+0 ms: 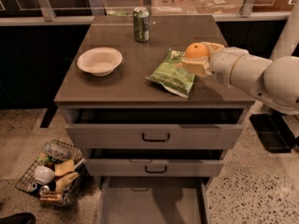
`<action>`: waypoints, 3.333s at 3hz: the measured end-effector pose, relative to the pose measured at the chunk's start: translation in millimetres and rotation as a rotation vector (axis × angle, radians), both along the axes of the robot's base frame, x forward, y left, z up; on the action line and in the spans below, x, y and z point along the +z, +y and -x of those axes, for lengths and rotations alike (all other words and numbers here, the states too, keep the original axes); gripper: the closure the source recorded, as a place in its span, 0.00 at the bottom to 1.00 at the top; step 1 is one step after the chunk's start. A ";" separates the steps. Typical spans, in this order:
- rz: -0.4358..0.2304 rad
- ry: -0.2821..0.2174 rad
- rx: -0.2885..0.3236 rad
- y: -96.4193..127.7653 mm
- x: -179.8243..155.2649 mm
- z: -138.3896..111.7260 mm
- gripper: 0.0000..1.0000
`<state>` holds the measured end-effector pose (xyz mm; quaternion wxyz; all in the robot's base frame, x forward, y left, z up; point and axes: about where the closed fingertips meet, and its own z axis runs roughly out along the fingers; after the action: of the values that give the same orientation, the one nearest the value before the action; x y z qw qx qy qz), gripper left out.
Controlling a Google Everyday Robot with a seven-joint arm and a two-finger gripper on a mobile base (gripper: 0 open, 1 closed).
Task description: Place orange into bottom drawer
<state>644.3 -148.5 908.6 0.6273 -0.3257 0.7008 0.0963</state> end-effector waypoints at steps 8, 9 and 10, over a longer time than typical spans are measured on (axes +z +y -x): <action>0.100 0.265 0.349 3.9 -166.6 208.6 1.00; 0.053 0.348 0.365 -4.0 -259.5 212.4 1.00; 0.011 0.398 0.383 6.4 -330.7 224.7 1.00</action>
Offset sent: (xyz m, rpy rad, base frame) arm -0.0548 0.0263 -0.0351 -0.0290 0.0800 0.1330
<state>419.6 -142.0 577.9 0.4460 -0.4304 0.7362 0.2716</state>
